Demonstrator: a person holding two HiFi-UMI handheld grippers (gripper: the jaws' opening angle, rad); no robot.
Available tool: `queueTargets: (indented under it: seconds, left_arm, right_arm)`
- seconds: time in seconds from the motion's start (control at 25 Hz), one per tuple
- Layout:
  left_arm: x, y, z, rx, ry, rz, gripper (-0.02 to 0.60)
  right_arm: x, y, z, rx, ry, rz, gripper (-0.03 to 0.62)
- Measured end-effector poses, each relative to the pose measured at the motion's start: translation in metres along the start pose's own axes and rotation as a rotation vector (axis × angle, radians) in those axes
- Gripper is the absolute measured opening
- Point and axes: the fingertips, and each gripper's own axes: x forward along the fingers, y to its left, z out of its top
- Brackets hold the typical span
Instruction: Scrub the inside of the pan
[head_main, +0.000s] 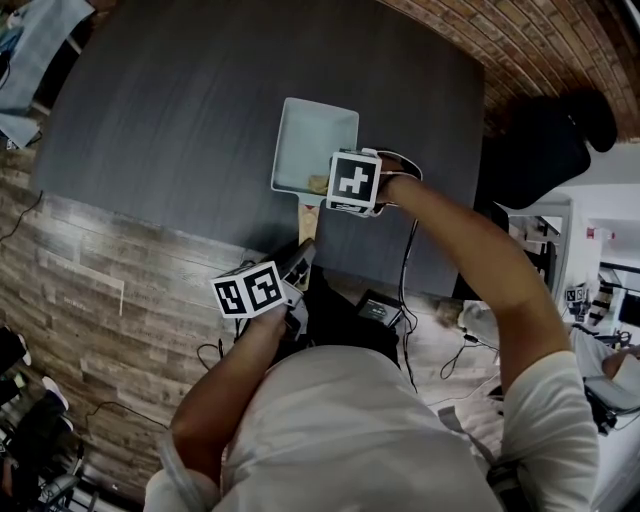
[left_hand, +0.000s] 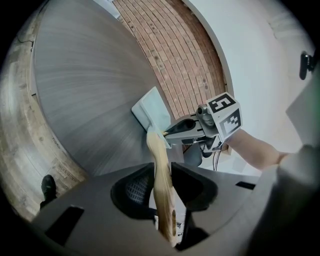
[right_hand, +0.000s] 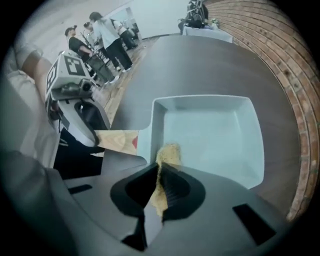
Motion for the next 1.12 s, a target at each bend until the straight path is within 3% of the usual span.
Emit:
queueTargets:
  seconds: [0.4, 0.76, 1.0, 1.12]
  left_arm:
    - [0.002, -0.001, -0.003, 0.005, 0.028, -0.022, 0.114]
    - [0.003, -0.002, -0.004, 0.002, 0.051, -0.036, 0.114]
    - [0.004, -0.003, -0.004, 0.018, 0.075, -0.053, 0.115]
    - [0.005, -0.003, -0.004, 0.036, 0.093, -0.067, 0.115]
  right_arm:
    - [-0.002, -0.001, 0.007, 0.368, -0.182, 0.172, 0.032]
    - [-0.005, -0.006, 0.013, 0.576, -0.323, 0.249, 0.032]
    - [-0.035, -0.01, 0.031, 0.723, -0.596, 0.354, 0.032]
    - [-0.052, -0.016, 0.034, 0.735, -0.698, 0.33, 0.032]
